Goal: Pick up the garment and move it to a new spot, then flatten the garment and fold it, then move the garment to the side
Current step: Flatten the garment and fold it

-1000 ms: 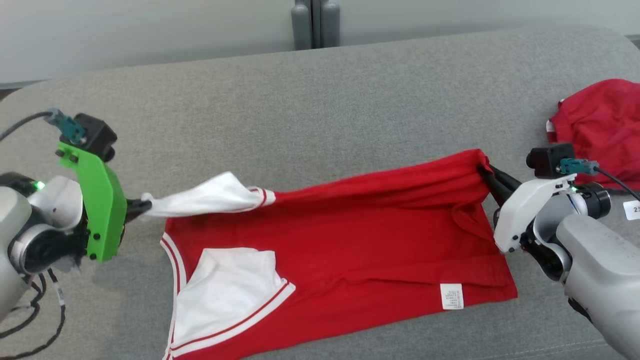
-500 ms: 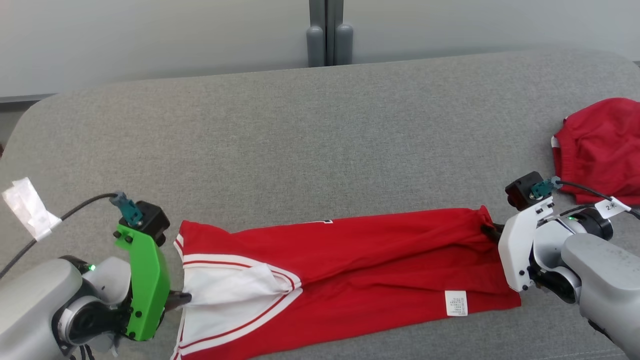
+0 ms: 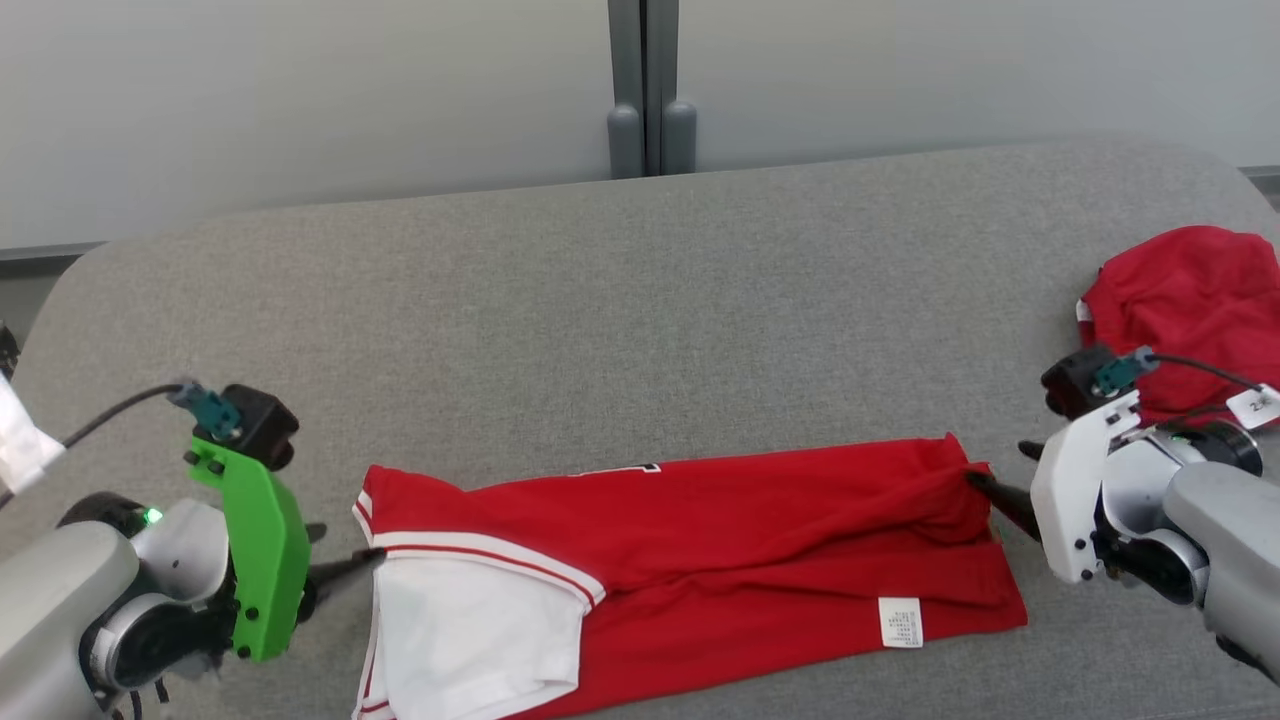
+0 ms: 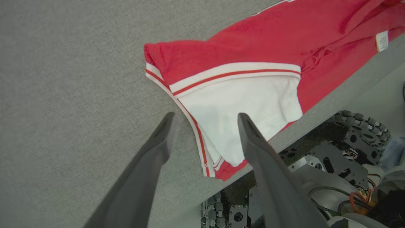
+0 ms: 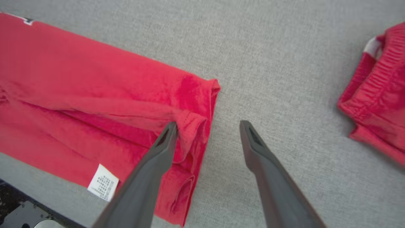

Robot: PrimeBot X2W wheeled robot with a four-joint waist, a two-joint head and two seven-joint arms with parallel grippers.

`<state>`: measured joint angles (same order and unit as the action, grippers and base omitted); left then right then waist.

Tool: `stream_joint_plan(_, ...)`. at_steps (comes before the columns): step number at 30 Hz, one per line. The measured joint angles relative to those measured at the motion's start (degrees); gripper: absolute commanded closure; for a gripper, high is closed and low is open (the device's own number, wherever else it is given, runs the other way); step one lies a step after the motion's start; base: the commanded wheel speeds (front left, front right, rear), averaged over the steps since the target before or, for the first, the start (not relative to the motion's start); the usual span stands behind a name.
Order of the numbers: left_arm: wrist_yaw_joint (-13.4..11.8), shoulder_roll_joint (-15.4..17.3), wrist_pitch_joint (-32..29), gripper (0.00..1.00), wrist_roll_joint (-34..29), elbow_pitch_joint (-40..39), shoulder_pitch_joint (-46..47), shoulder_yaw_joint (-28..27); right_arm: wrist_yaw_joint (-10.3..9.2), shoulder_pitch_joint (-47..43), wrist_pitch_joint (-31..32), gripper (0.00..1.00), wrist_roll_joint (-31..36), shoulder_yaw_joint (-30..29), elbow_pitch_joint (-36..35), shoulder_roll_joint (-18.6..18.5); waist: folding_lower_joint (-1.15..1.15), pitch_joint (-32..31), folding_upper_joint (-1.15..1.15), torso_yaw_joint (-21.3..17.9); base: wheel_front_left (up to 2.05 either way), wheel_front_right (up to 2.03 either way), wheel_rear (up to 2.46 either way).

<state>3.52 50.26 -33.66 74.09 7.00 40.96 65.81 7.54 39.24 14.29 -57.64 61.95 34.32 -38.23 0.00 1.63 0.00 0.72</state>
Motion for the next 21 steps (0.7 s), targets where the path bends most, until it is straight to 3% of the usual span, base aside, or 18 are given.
stream_joint_plan(3, -1.2, 0.8, 6.9, 0.00, -3.1, -0.2, 0.1, -2.0, 0.00, 0.5, -4.6, 0.00, -0.7, -3.2, -2.5, -0.7, 0.00, -1.4, 0.00, -0.1, 0.00, 0.00, 0.00)
stream_joint_plan(9, -6.7, 1.3, 24.1, 0.00, -8.0, -0.9, -2.0, -6.8, 0.00, 0.6, -16.5, 0.00, 1.5, -12.1, -5.5, -1.1, 0.00, -3.2, 0.00, -0.3, 0.00, 0.00, 0.00)
stream_joint_plan(13, -12.0, 1.7, 34.7, 0.00, -10.8, -1.6, -5.8, -9.3, 0.00, -2.5, -24.3, 0.00, 3.6, -19.3, -6.6, 0.6, 0.00, -3.9, 0.00, -0.4, 0.00, 0.00, 0.00)
stream_joint_plan(17, -18.6, 1.3, 45.3, 0.00, -11.6, -3.0, -10.3, -12.9, -0.02, -7.9, -28.2, 0.00, 6.7, -27.5, -6.7, 3.6, 0.00, -4.5, 0.00, -0.1, 0.00, 0.00, 0.00)
stream_joint_plan(21, -24.2, -1.0, 48.4, 0.00, -13.7, -5.6, -16.1, -17.1, -0.02, -15.3, -29.1, 0.00, 13.1, -36.1, -9.2, 8.3, 0.00, -4.9, 0.00, 0.5, 0.00, 0.00, 0.00)
